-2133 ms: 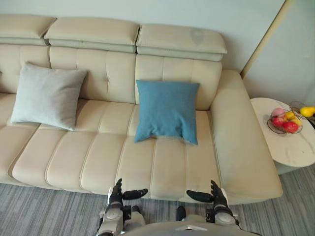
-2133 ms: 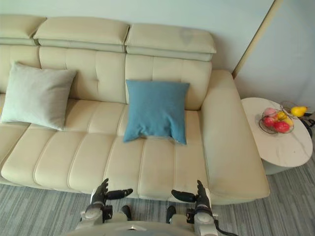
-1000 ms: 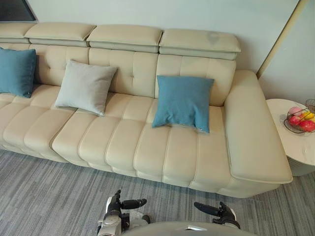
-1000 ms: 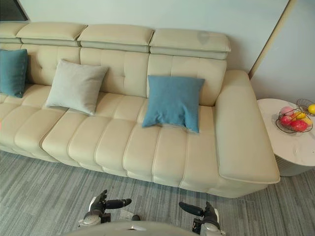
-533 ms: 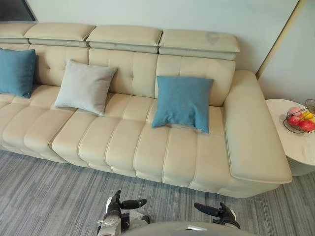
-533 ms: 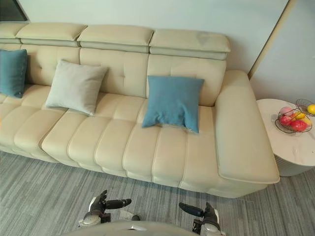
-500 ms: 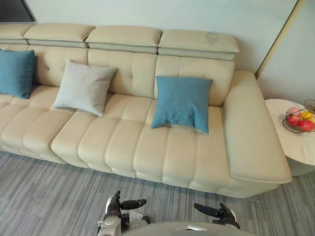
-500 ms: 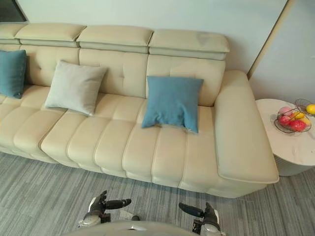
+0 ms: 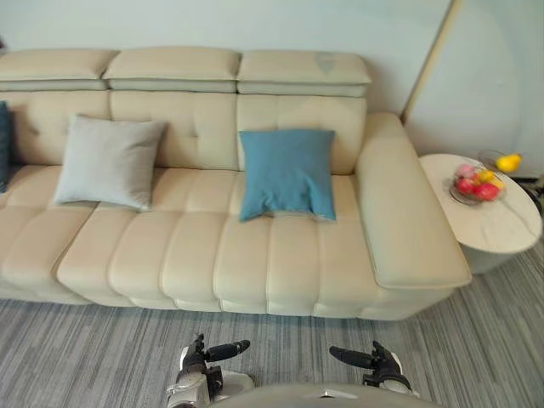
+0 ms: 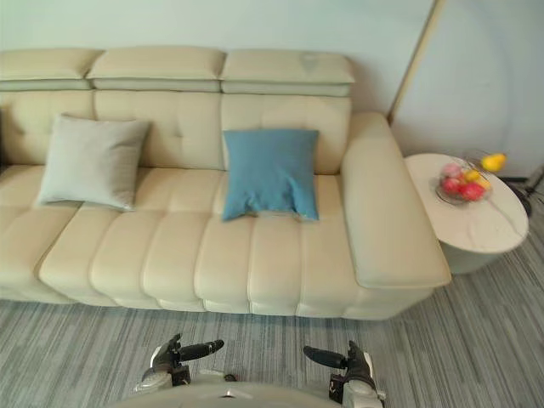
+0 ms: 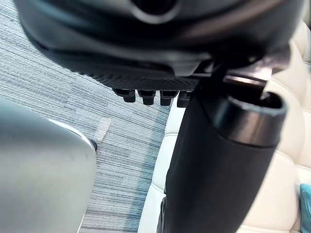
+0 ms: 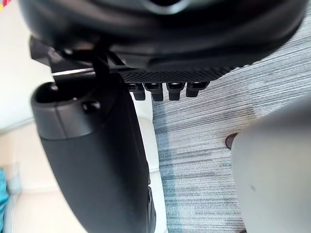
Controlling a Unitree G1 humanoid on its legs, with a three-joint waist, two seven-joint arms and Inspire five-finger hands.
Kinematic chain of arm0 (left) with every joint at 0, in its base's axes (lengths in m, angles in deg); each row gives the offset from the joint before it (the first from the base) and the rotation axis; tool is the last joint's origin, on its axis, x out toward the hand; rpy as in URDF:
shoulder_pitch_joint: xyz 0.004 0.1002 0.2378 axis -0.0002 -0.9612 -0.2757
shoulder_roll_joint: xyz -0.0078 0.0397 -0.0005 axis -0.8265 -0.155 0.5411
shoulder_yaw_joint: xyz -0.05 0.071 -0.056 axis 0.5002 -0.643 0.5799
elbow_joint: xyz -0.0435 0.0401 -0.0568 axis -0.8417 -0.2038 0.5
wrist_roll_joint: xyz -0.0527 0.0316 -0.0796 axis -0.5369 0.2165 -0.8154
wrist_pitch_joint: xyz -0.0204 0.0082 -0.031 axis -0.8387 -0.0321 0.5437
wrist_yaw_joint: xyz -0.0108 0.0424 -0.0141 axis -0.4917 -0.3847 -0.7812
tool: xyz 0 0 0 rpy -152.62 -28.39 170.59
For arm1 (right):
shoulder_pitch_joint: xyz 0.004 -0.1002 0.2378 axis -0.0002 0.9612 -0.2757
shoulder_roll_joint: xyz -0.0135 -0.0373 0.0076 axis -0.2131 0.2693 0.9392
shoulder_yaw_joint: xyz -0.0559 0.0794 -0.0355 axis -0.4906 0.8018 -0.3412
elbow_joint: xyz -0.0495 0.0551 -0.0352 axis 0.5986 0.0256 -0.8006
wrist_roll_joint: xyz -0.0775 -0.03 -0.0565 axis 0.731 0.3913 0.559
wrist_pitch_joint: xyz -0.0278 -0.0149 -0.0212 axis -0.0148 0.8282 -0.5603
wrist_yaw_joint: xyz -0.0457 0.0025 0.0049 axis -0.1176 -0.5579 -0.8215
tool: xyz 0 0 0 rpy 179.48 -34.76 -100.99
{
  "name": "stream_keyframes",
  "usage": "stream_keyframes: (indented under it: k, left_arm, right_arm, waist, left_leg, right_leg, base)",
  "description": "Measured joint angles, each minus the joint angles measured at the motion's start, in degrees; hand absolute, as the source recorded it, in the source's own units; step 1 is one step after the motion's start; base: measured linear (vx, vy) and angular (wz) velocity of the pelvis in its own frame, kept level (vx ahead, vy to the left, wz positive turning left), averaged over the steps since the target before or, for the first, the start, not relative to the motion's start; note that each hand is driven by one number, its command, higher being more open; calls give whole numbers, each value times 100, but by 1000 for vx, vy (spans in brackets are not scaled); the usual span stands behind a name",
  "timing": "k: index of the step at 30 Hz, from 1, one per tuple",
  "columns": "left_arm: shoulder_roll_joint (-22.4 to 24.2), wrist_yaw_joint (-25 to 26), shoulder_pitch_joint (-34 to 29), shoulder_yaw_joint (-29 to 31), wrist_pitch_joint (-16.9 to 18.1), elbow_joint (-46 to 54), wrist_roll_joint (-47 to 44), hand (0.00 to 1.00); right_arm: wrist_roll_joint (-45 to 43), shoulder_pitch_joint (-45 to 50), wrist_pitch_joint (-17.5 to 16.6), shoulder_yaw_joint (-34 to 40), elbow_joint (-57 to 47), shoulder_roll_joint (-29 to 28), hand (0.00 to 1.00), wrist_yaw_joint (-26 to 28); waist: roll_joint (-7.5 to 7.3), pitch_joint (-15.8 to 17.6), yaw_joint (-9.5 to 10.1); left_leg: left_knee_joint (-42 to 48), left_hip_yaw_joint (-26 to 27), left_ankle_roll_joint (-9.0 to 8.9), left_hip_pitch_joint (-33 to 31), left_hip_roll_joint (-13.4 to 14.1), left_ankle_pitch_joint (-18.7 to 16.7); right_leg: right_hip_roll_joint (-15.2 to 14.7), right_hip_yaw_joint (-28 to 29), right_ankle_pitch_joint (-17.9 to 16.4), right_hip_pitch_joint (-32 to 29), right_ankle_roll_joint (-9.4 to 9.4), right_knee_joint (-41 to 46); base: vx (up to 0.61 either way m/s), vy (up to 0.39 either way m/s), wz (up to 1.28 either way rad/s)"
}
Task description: Pick up cushions and gather them together orderly.
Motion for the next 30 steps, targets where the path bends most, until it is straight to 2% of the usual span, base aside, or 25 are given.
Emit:
stream_keyframes:
  k: [2,3,4,5,6,7,8,9,10,11,12,13,14,15,17,18,19,20,21,23,25,26,27,28,30]
  left_arm:
    - [-31,49,31,29,-6,-12,-11,100]
    - [-35,53,31,38,-8,-13,-10,100]
    - [-40,71,33,59,-8,-24,-8,100]
    - [-41,70,36,58,-8,-24,-7,100]
    - [-58,65,55,41,-11,-25,-2,100]
    - [-59,68,71,27,-12,-26,-2,100]
    - [-66,70,72,-61,-18,-31,0,100]
    - [-45,68,70,-146,-21,-39,5,100]
    - [-48,66,74,-230,-19,-33,9,100]
    - [-72,61,72,-338,-6,-34,17,100]
    - [-70,54,77,-363,-1,-37,20,100]
    - [-79,55,85,-455,4,-38,20,100]
    - [-107,43,76,-573,7,-78,23,100]
    - [-102,40,70,-587,7,-110,26,100]
    - [-155,3,65,-598,-55,-236,37,100]
    - [-159,4,83,-555,-60,-193,34,100]
    - [-177,6,81,-528,-54,-179,34,100]
    - [-158,9,91,-496,-35,-111,17,100]
    - [-153,16,90,-508,12,-6,16,100]
    - [-134,31,90,-526,27,32,9,100]
    - [-66,29,101,-524,66,182,7,100]
    - [-30,37,102,-500,63,227,3,100]
    - [-23,40,107,-491,63,229,-6,100]
    - [-15,42,118,-477,63,229,-39,100]
    - [1,44,120,-476,63,226,-41,100]
  right_arm:
    - [22,6,2,-56,-108,-32,100,-9]
    - [25,6,5,-69,-116,-29,100,-7]
    - [25,-82,6,-159,-129,-28,100,-18]
    - [25,-104,5,-166,-137,-28,100,-22]
    - [26,-207,6,-157,-146,-65,100,-39]
    - [26,-238,6,-158,-146,-76,100,-36]
    - [26,-255,10,-142,-144,-68,100,-38]
    - [30,-272,10,-103,-143,-23,100,-39]
    - [38,-276,9,-94,-139,-2,100,-45]
    - [47,-284,-2,-105,-106,27,100,-50]
    - [48,-294,-13,-111,-77,55,100,-49]
    - [50,-302,-13,-111,-74,93,100,-49]
    - [52,-316,-32,-114,8,172,100,-48]
    - [51,-332,-32,-114,55,195,100,-48]
    - [26,-417,-18,-89,186,210,100,-54]
    - [20,-407,-22,-50,184,209,100,-55]
    - [22,-403,-15,-52,185,177,100,-54]
    - [2,-406,-6,-50,182,193,100,-79]
    - [-38,-401,-4,-33,199,200,100,-91]
    - [-96,-399,1,23,205,172,100,-94]
    - [-167,-339,7,35,142,141,100,-125]
    - [-167,-322,5,31,129,131,100,-136]
    - [-167,-318,7,28,126,127,100,-138]
    - [-167,-312,9,8,126,130,100,-148]
    - [-172,-295,17,8,128,134,100,-184]
  waist:
    - [-47,23,-23]
    - [-50,23,-37]
    - [-48,17,-31]
    - [-47,18,-25]
    - [-37,32,-39]
    - [-26,39,-39]
    - [-14,60,-40]
    - [55,94,-74]
    - [87,108,-86]
    - [102,115,-93]
    - [113,112,-97]
    - [125,117,-126]
    - [191,153,-142]
    - [205,161,-144]
    - [186,195,-167]
    - [177,253,-184]
    - [148,287,-174]
    - [197,344,-171]
    - [205,381,-165]
    - [180,393,-122]
    - [145,410,-99]
    - [145,406,-78]
    - [146,406,-68]
    - [146,405,-25]
    - [149,399,31]
  left_leg:
    - [169,582,14,9,161,-174]
    - [202,699,6,15,199,-185]
    - [195,1227,-9,41,354,-210]
    - [191,1324,-9,47,388,-210]
    - [184,1851,-4,78,528,-205]
    - [181,2095,-4,126,579,-206]
    - [105,2468,-4,320,587,-205]
    - [6,2711,-32,513,597,-189]
    - [-53,2824,-50,629,601,-178]
    - [-168,3038,-105,803,582,-147]
    - [-293,3153,-194,930,563,-96]
    - [-397,3179,-254,1020,532,-58]
    - [-451,3189,-376,1124,591,23]
    - [-398,3188,-391,1142,621,32]
    - [551,3129,-395,1014,956,33]
    - [2002,2737,-5,585,1431,34]
    - [2447,2471,151,413,1499,-80]
    - [3093,1878,106,102,1467,-337]
    - [3466,1152,-14,-279,1229,-581]
    - [3261,716,-64,-528,944,-697]
    - [2662,292,-92,-842,647,-817]
    - [2163,-175,-98,-992,411,-815]
    - [1962,-410,-102,-1044,310,-812]
    - [1590,-944,-123,-1116,90,-797]
    - [1122,-1611,-17,-1071,-181,-720]
  right_leg:
    - [148,530,143,-264,67,29]
    - [183,609,192,-315,78,36]
    - [324,717,437,-642,42,113]
    - [346,698,485,-698,34,122]
    - [393,282,659,-1011,-99,180]
    - [335,-155,692,-1112,-193,225]
    - [146,-1308,549,-1212,-485,354]
    - [-71,-2221,420,-1186,-670,533]
    - [-175,-2722,344,-1164,-770,651]
    - [-307,-3511,157,-1136,-950,846]
    - [-315,-3721,59,-1131,-951,919]
    - [-216,-3653,53,-1132,-947,926]
    - [0,-3342,33,-1167,-966,894]
    - [54,-3251,21,-1180,-981,897]
    - [275,-2859,-34,-1134,-1058,852]
    - [455,-2591,-68,-925,-1111,728]
    - [515,-2481,-89,-874,-1132,712]
    - [617,-2294,-152,-733,-1181,712]
    - [738,-2010,-213,-570,-1180,716]
    - [779,-1767,-231,-440,-1151,704]
    - [841,-1398,-260,-341,-1104,694]
    - [897,-1151,-284,-336,-1061,699]
    - [925,-1036,-292,-330,-1049,703]
    - [962,-792,-317,-332,-1005,743]
    - [1018,-428,-392,-374,-881,881]
  base:
    - [48,74,-123]
    - [57,77,-169]
    - [41,37,-135]
    - [68,5,-211]
    - [74,-22,-157]
    - [103,-39,-206]
    - [102,-27,-153]
    - [107,-30,-131]
    - [114,-46,-101]
    - [107,-52,-93]
    - [176,-84,-94]
    - [195,-103,-109]
    - [193,-115,-93]
    - [132,-104,-114]
    - [164,-231,-108]
    - [140,-245,-96]
    - [78,-179,-95]
    - [100,-94,-106]
    - [150,-100,-115]
    - [104,-21,-96]
    - [96,18,-99]
    - [97,47,-92]
    - [120,78,-106]
    - [171,116,-101]
    - [214,179,-120]
